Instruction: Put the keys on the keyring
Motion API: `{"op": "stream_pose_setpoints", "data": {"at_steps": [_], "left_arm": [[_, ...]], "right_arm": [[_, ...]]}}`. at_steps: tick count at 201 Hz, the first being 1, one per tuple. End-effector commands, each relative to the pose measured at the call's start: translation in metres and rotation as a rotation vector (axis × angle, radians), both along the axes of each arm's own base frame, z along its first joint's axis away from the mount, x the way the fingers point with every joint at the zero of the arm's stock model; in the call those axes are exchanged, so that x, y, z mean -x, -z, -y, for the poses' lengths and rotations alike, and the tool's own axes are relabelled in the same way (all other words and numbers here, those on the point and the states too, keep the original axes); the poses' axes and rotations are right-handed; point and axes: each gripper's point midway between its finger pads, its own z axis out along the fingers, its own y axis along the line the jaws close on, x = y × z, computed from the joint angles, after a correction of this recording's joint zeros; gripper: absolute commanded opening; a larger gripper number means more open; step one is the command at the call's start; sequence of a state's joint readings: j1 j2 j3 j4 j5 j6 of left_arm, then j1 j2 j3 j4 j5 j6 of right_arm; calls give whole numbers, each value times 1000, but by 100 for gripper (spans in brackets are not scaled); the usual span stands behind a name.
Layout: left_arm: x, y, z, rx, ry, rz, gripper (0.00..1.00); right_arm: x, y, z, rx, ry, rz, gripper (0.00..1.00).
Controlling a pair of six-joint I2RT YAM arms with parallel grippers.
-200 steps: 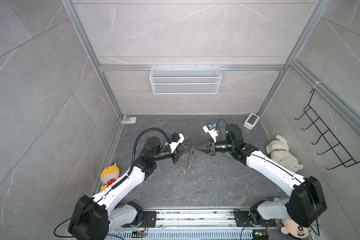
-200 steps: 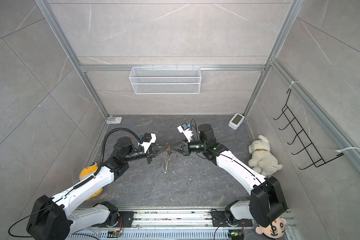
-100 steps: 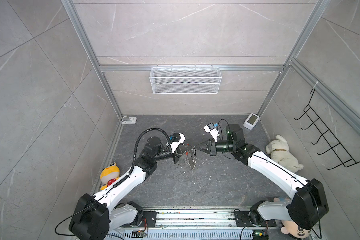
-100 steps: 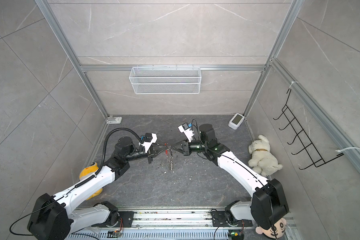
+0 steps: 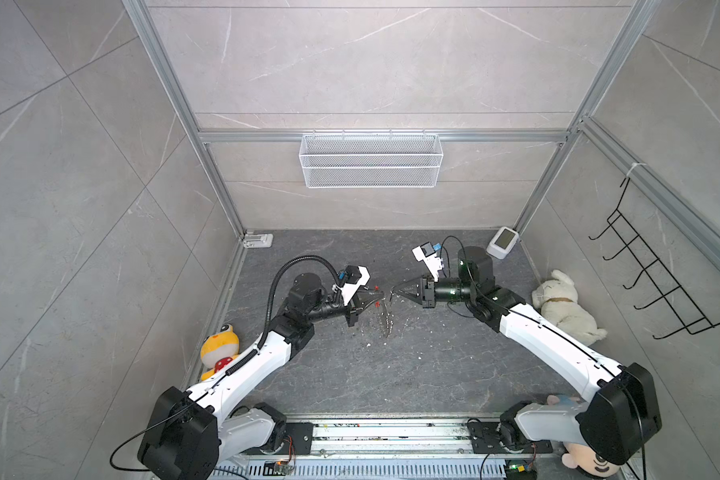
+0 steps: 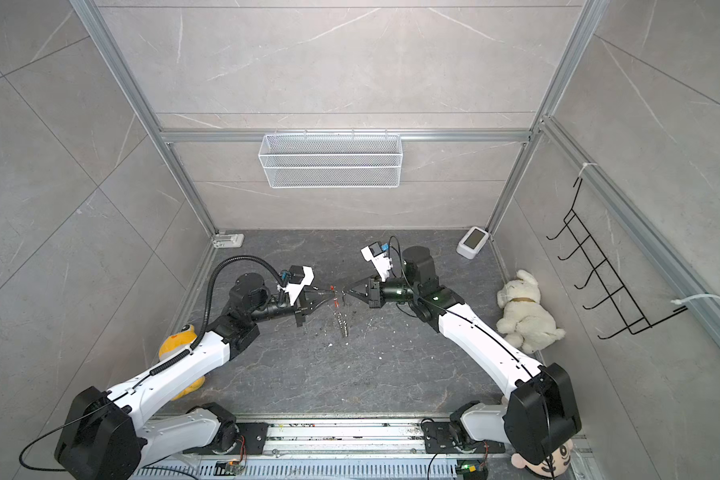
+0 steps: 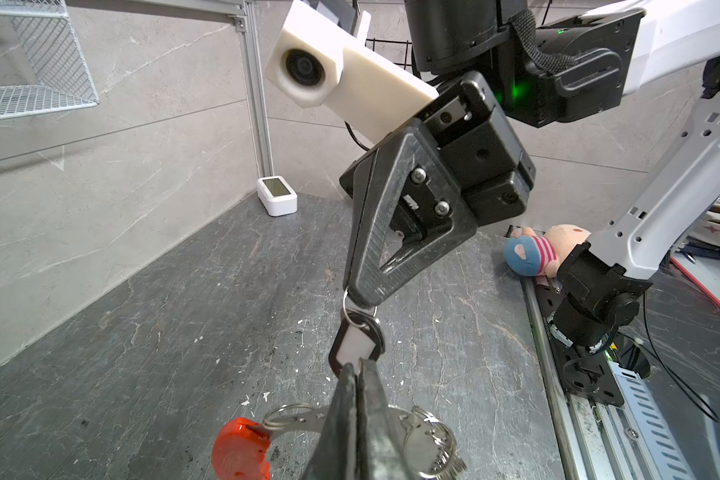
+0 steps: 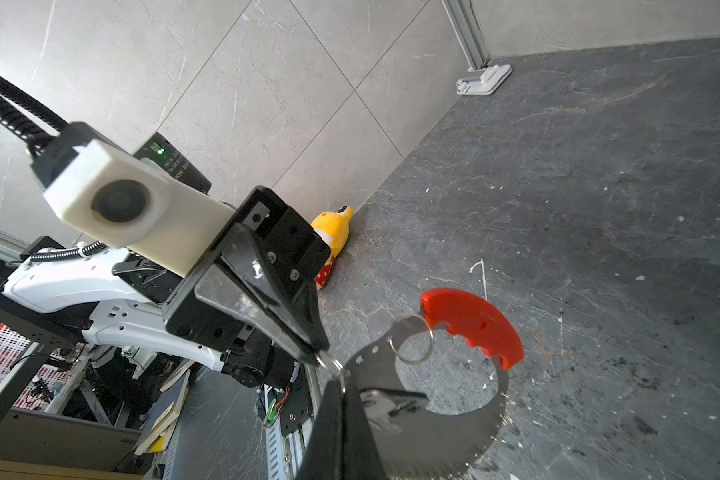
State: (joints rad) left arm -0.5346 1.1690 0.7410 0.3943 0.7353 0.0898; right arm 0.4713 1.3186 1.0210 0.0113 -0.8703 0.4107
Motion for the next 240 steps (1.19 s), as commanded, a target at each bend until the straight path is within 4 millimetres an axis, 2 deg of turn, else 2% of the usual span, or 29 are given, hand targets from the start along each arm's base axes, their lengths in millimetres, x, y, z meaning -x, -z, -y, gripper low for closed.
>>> {"op": "stream_pose_setpoints", "data": {"at_steps": [1, 35, 74, 100, 112, 140, 175, 206, 240], "left_arm": [[0, -18, 1, 37, 10, 79, 0], [1, -18, 0, 30, 8, 80, 0], [0, -14, 1, 24, 7, 74, 0], [-1, -13, 3, 26, 15, 66, 0], [-1, -13, 3, 28, 16, 63, 0], [0, -10, 3, 31, 19, 53, 0], [2, -8, 3, 33, 21, 40, 0], [4, -3, 5, 29, 25, 21, 0], [3, 0, 6, 34, 29, 12, 0]], "right_arm": [[-5, -7, 10, 27, 54, 36, 0], [-12, 55, 44, 173, 175, -82, 0], [1, 126, 82, 409, 286, -213, 0], [0, 168, 109, 591, 378, -293, 0], [-3, 186, 116, 647, 396, -335, 0], [-20, 222, 114, 711, 388, -420, 0], [-52, 242, 114, 731, 425, -466, 0], [-63, 254, 116, 746, 432, -501, 2], [-63, 250, 117, 728, 430, -499, 26]]}}
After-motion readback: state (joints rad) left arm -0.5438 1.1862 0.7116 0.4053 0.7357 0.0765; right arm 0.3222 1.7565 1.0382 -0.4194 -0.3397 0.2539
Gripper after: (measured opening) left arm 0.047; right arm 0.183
